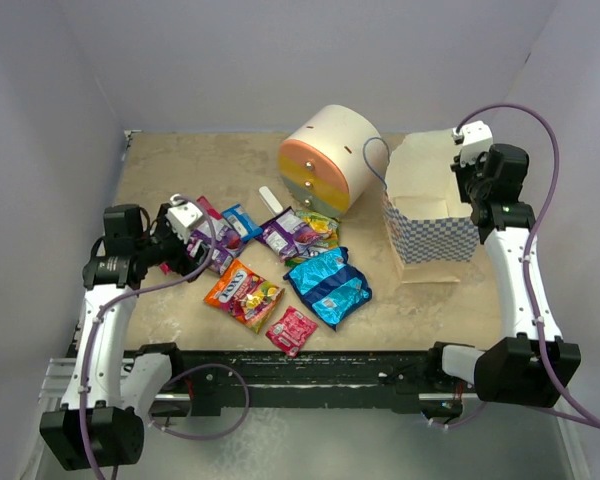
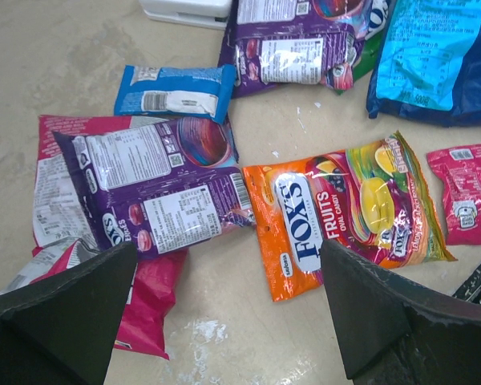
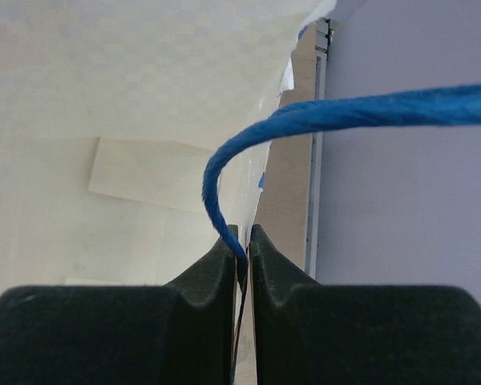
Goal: Place the snacks into the paper bag
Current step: Adjust the paper bag at the center of the board.
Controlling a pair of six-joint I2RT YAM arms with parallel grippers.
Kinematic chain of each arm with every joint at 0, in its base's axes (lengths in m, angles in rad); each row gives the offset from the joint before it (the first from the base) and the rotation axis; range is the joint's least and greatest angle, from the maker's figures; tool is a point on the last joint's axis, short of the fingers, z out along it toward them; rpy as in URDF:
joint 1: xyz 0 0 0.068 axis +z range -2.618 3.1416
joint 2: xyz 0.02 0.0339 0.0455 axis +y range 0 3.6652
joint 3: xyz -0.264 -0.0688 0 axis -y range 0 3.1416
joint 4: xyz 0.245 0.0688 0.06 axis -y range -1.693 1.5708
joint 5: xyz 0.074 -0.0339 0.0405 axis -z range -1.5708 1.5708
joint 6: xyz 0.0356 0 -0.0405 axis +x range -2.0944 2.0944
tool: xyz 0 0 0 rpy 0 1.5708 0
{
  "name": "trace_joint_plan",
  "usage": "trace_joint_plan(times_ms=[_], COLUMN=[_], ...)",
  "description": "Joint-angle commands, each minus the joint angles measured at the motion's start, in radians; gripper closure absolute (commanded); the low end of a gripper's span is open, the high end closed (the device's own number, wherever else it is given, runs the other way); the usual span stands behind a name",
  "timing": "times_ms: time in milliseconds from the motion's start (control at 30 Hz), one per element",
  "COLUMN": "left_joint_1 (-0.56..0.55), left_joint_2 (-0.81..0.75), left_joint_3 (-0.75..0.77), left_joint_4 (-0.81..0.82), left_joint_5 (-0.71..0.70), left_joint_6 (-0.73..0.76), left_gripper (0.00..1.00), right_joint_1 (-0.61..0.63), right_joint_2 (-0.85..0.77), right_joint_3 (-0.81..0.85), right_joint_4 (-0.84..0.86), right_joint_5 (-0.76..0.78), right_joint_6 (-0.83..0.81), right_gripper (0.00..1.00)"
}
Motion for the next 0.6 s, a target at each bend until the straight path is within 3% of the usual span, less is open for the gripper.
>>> trace_joint_plan(times_ms=[0,133,167,267,567], left_joint_1=[-0.023,-0.038,-0.042,-0.067,-0.235], left_joint_2=[0.049,0.098,0.108,0.135,0.226], left_joint_3=[-0.004,-0.008,-0.009,-0.011,-0.004], left_joint_4=[0.020,-0.002,-0.002,-0.002,0.075], left_joint_5=[-0.024,-0.028,-0.031,-0.040,-0.104], left_joint_6=[0.060,0.110,0.118,0.133,0.082], left_gripper=[0.01,0.01,0.01,0.01,0.01], right_joint_1=[-0.006,-0.007,-0.007,-0.006,-0.005], right_joint_2=[-0.027,-0.039,-0.041,-0.060,-0.185], right_joint_3=[0.028,0.049,0.058,0.086,0.190], right_joint_4=[-0.012,-0.054,-0.065,-0.093,-0.261], right_joint_5=[0.037,0.031,0.040,0.066,-0.031], right_joint_6=[-0.011,-0.005,-0.004,0.006,0.037], right_gripper=[0.70,0.53,0.41,0.28,0.26])
